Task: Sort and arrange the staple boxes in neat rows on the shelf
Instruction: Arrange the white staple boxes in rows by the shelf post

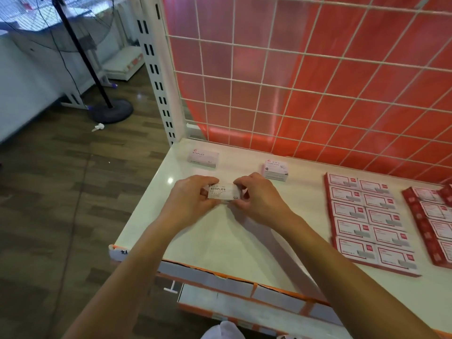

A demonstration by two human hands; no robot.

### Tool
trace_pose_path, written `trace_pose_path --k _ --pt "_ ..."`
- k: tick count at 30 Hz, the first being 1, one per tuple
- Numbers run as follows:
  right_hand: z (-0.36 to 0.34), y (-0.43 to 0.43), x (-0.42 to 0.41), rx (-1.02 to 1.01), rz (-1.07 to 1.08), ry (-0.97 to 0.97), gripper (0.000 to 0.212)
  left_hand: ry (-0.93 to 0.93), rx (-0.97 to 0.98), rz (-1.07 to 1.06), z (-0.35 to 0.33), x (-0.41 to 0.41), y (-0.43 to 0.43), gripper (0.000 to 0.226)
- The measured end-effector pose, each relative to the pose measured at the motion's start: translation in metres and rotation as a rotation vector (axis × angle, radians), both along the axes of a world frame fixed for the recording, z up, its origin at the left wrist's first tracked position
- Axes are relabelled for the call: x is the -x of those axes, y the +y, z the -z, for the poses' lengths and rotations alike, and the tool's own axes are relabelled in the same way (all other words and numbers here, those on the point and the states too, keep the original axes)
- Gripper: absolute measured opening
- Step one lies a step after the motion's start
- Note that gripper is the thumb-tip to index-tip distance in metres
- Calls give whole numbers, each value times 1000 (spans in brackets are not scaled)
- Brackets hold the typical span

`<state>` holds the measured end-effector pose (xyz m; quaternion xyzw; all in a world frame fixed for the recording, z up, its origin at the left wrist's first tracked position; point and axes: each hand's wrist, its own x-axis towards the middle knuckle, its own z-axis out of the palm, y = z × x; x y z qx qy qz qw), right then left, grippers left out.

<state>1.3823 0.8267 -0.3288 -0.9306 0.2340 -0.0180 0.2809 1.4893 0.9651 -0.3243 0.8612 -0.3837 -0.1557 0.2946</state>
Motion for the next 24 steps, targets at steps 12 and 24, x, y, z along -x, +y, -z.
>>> trace_pose_path --k 12,24 --pt "1 -10 -26 36 131 -2 18 -39 11 -210 17 -51 9 39" --pt "3 1 -22 30 87 -25 31 76 103 -146 12 -27 -2 46"
